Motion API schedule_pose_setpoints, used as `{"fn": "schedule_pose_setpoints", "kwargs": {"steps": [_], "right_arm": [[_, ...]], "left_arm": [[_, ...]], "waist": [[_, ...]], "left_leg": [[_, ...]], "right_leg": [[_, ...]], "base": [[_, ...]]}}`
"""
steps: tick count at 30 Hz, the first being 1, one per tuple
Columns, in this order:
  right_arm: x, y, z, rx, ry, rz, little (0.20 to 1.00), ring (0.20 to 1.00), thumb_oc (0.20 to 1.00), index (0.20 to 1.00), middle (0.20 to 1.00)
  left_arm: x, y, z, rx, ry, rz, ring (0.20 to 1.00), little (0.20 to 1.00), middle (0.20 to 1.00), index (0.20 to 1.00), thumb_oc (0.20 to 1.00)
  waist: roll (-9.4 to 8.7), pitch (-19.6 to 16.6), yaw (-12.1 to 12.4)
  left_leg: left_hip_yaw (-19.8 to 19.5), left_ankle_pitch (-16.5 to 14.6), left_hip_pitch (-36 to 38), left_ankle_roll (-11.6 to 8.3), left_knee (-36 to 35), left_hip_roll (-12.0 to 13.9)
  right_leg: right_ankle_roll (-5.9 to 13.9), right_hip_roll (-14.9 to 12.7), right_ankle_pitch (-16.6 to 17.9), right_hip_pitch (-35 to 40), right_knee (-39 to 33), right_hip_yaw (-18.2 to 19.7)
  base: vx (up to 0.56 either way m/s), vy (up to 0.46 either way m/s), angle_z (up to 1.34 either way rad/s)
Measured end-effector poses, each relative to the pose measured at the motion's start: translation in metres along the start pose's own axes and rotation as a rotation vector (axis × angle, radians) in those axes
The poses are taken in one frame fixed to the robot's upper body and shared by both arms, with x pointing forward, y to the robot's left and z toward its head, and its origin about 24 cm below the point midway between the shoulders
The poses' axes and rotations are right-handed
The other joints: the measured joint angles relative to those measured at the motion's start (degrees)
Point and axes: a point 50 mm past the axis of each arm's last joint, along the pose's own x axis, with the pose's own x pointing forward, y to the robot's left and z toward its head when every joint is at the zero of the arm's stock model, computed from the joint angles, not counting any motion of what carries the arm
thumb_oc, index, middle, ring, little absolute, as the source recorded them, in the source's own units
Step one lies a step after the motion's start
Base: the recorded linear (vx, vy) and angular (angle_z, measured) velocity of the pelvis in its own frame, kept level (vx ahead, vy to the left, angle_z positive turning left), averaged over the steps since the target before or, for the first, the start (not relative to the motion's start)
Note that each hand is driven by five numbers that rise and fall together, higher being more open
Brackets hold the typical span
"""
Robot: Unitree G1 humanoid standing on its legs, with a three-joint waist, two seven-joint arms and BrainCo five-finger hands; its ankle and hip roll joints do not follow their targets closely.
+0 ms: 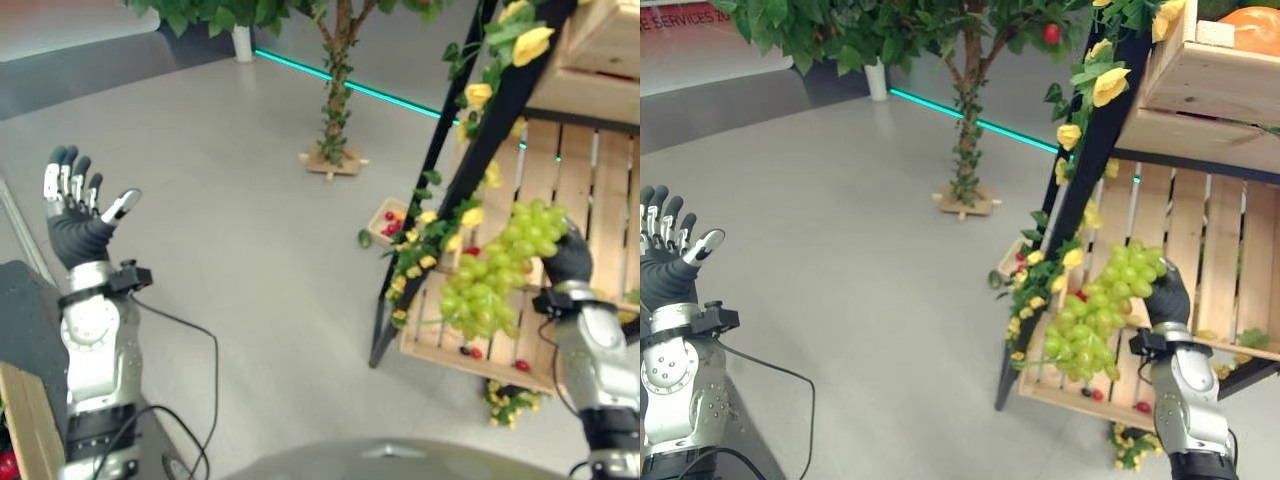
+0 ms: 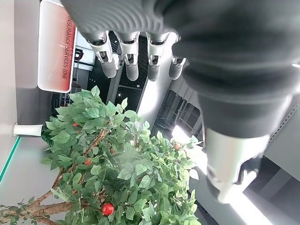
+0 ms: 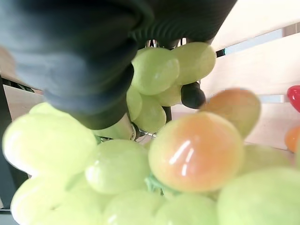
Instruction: Pick up the fruits from the basket on one side to the basket on the other side
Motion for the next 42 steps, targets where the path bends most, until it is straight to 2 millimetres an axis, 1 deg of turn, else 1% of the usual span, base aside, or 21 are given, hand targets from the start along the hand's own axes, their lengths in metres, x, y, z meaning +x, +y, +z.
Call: {"fn": "schedule_pose_setpoints", "kwargs": {"steps": [6, 8, 11, 12, 13, 14, 15, 16, 17, 18, 19, 20, 21, 22, 24, 29, 36, 37, 38, 40, 42], "right_arm": [[-0.001, 0.006, 0.002, 0.017, -0.018, 0.013, 0.200, 0.200, 0.200, 0.200, 0.200], [-0.001, 0.008, 0.003, 0.013, -0.028, 0.019, 0.200, 0.200, 0.200, 0.200, 0.200], [0.001, 0.011, 0.007, 0.007, -0.048, 0.027, 0.200, 0.200, 0.200, 0.200, 0.200], [0.002, 0.011, 0.007, 0.010, -0.052, 0.025, 0.200, 0.200, 0.200, 0.200, 0.200], [0.003, 0.013, 0.008, 0.013, -0.058, 0.027, 0.200, 0.200, 0.200, 0.200, 0.200], [0.007, 0.017, 0.010, 0.030, -0.077, 0.031, 0.200, 0.200, 0.200, 0.200, 0.200], [0.009, 0.019, 0.010, 0.039, -0.083, 0.031, 0.200, 0.200, 0.200, 0.200, 0.200], [0.010, 0.020, 0.011, 0.039, -0.089, 0.032, 0.200, 0.200, 0.200, 0.200, 0.200], [0.010, 0.020, 0.011, 0.038, -0.089, 0.033, 0.200, 0.200, 0.200, 0.200, 0.200], [0.010, 0.020, 0.012, 0.037, -0.090, 0.035, 0.200, 0.200, 0.200, 0.200, 0.200], [0.011, 0.022, 0.012, 0.038, -0.091, 0.044, 0.200, 0.200, 0.200, 0.200, 0.200], [0.012, 0.024, 0.012, 0.038, -0.092, 0.052, 0.200, 0.200, 0.200, 0.200, 0.200], [0.013, 0.029, 0.013, 0.042, -0.096, 0.073, 0.200, 0.200, 0.200, 0.200, 0.200], [0.017, 0.033, 0.015, 0.039, -0.103, 0.091, 0.200, 0.200, 0.200, 0.200, 0.200], [0.018, 0.036, 0.017, 0.027, -0.103, 0.120, 0.200, 0.200, 0.200, 0.200, 0.200], [0.016, 0.028, 0.019, -0.002, -0.096, 0.109, 0.200, 0.200, 0.200, 0.200, 0.200], [0.016, 0.026, 0.025, -0.018, -0.111, 0.119, 0.200, 0.200, 0.200, 0.200, 0.200], [0.016, 0.027, 0.025, -0.016, -0.112, 0.121, 0.200, 0.200, 0.200, 0.200, 0.200], [0.016, 0.027, 0.026, -0.013, -0.115, 0.122, 0.200, 0.200, 0.200, 0.200, 0.200], [0.017, 0.028, 0.025, -0.008, -0.115, 0.123, 0.200, 0.200, 0.200, 0.200, 0.200], [0.017, 0.028, 0.025, -0.004, -0.116, 0.123, 0.200, 0.200, 0.200, 0.200, 0.200]], "left_arm": [[-0.001, 0.001, -0.001, 0.004, 0.004, 0.001, 1.000, 1.000, 1.000, 1.000, 1.000], [-0.003, 0.001, -0.001, 0.009, 0.008, 0.003, 1.000, 1.000, 1.000, 1.000, 1.000], [-0.002, 0.000, 0.000, 0.045, -0.002, -0.010, 1.000, 1.000, 1.000, 1.000, 1.000], [-0.002, 0.001, 0.001, 0.046, -0.005, -0.010, 1.000, 1.000, 1.000, 1.000, 1.000], [-0.001, 0.002, 0.002, 0.052, -0.008, -0.008, 1.000, 1.000, 1.000, 1.000, 1.000], [0.001, 0.004, 0.005, 0.075, -0.020, -0.017, 1.000, 1.000, 1.000, 1.000, 1.000], [0.002, 0.005, 0.005, 0.080, -0.019, -0.018, 1.000, 1.000, 1.000, 1.000, 1.000], [0.001, 0.003, 0.004, 0.067, -0.016, -0.017, 1.000, 1.000, 1.000, 1.000, 1.000], [0.001, 0.002, 0.004, 0.067, -0.016, -0.021, 1.000, 1.000, 1.000, 1.000, 1.000], [0.001, 0.002, 0.004, 0.067, -0.016, -0.019, 1.000, 1.000, 1.000, 1.000, 1.000], [0.001, 0.004, 0.005, 0.073, -0.018, -0.016, 1.000, 1.000, 1.000, 1.000, 1.000], [0.001, 0.005, 0.005, 0.079, -0.018, -0.014, 1.000, 1.000, 1.000, 1.000, 1.000], [0.001, 0.005, 0.005, 0.081, -0.016, -0.012, 1.000, 1.000, 1.000, 1.000, 1.000], [-0.002, 0.006, 0.003, 0.076, -0.008, -0.004, 1.000, 1.000, 1.000, 1.000, 1.000], [-0.007, 0.007, -0.001, 0.068, 0.012, 0.005, 1.000, 1.000, 1.000, 1.000, 1.000], [-0.008, 0.001, -0.004, 0.039, 0.018, 0.006, 1.000, 1.000, 1.000, 1.000, 1.000], [-0.011, -0.013, -0.011, -0.001, 0.043, -0.031, 1.000, 1.000, 1.000, 1.000, 1.000], [-0.011, -0.014, -0.012, -0.003, 0.044, -0.035, 1.000, 1.000, 1.000, 1.000, 1.000], [-0.010, -0.019, -0.013, -0.014, 0.046, -0.045, 1.000, 1.000, 1.000, 1.000, 1.000], [-0.012, -0.021, -0.015, -0.023, 0.059, -0.047, 1.000, 1.000, 1.000, 1.000, 1.000], [-0.012, -0.021, -0.015, -0.022, 0.059, -0.047, 1.000, 1.000, 1.000, 1.000, 1.000]], "waist": [[0.07, 0.04, -0.16], [-0.06, 0.22, -1.52], [-0.04, 0.72, -1.56], [-0.45, 1.18, -2.95], [-0.49, 1.44, -2.68], [-0.69, 2.86, -1.61], [-0.36, 3.31, -1.51], [0.83, 4.28, -1.74], [1.64, 4.75, -1.77], [1.70, 4.79, -1.51], [1.08, 4.89, -1.28], [0.60, 4.81, -1.01], [-0.38, 4.65, -0.07], [-0.27, 4.63, 0.46], [1.72, 4.81, 0.42], [2.20, 4.79, -1.64], [2.09, 4.93, -1.19], [2.09, 4.93, -0.65], [2.12, 4.97, 0.09], [2.42, 5.07, 0.40], [2.50, 5.01, 0.38]], "left_leg": [[2.21, -0.09, -0.02, -0.07, -0.02, -0.01], [2.75, -0.04, -0.12, 0.01, 0.00, -0.58], [6.68, -0.24, -0.56, 0.29, -0.07, -0.30], [9.19, -0.24, -0.95, 0.38, 0.00, -1.05], [10.60, -0.26, -1.18, 0.57, -0.05, -0.44], [15.70, -0.13, -1.75, 0.97, 0.37, 0.24], [17.98, -0.23, -2.02, 1.03, 0.63, 0.85], [19.82, -0.22, -2.56, 1.01, 1.20, 2.51], [21.32, -0.38, -2.96, 0.83, 1.99, 3.82], [21.87, -0.43, -2.79, 0.73, 1.80, 4.12], [22.71, -0.45, -2.16, 0.18, 1.85, 4.11], [22.69, -1.06, -1.79, -0.33, 1.78, 3.97], [22.48, -0.32, -1.05, -1.70, 1.66, 3.14], [21.59, -0.44, -0.86, -1.98, 1.64, 3.01], [20.43, -0.03, -1.42, -2.68, 1.91, 4.70], [17.15, 0.03, -2.93, -4.83, 3.89, 7.29], [14.31, 0.02, -5.24, -5.01, 7.29, 8.21], [13.32, 0.02, -5.73, -5.01, 7.83, 8.14], [10.66, -0.04, -6.13, -5.02, 7.88, 8.02], [7.16, -0.07, -6.17, -5.08, 7.23, 7.73], [7.10, -0.13, -6.02, -5.18, 6.18, 7.36]], "right_leg": [[-0.06, 0.15, 0.61, -0.96, -0.02, 1.74], [-0.10, 0.29, 1.11, -2.08, 0.51, 3.36], [0.32, 0.21, 1.45, -4.73, 1.93, 6.19], [0.15, 0.41, 3.30, -6.50, 1.87, 6.51], [1.15, 0.27, 3.66, -7.18, 1.83, 6.43], [4.03, -0.38, 5.25, -8.73, 0.55, 3.15], [2.49, -1.03, 2.70, -9.95, 2.25, -2.27], [2.22, -2.63, 0.45, -11.57, 9.60, -8.13], [2.79, -4.38, -2.37, -11.87, 16.12, -10.57], [2.59, -5.44, -3.72, -11.73, 19.10, -11.98], [2.88, -7.15, -4.90, -9.65, 20.90, -13.26], [3.17, -7.60, -5.58, -7.74, 20.36, -13.58], [2.60, -7.02, -7.71, -5.50, 15.72, -12.86], [1.51, -6.08, -7.34, -5.31, 13.91, -12.33], [0.16, -3.40, -5.69, -4.59, 10.52, -11.31], [-1.21, -0.54, -5.77, -3.83, 8.81, -11.13], [-1.74, 0.30, -5.75, -2.59, 7.17, -11.32], [-1.78, 0.28, -5.78, -2.49, 7.08, -11.35], [-1.82, 0.40, -5.76, -2.58, 6.82, -11.18], [-1.96, 0.32, -5.65, -2.52, 6.94, -11.23], [-1.51, 0.00, -5.87, -2.88, 7.38, -11.19]], "base": [[-0.03, 0.064, -0.19], [-0.14, 0.127, -0.25], [-0.17, 0.082, -0.70], [-0.21, 0.035, -0.79], [-0.21, 0.025, -1.30], [-0.18, 0.037, -1.27], [-0.13, 0.034, -1.35], [-0.09, 0.020, -0.92], [-0.07, -0.027, -0.76], [0.02, -0.051, -0.75], [0.02, -0.104, -0.66], [0.05, -0.150, -0.87], [-0.07, -0.187, -0.85], [-0.03, -0.193, -0.85], [0.03, -0.184, -0.50], [0.05, -0.193, -0.08], [0.00, -0.127, 0.22], [0.00, -0.009, 0.21], [0.02, 0.014, 0.14], [0.04, 0.030, 0.12], [0.08, 0.063, 0.15]]}}
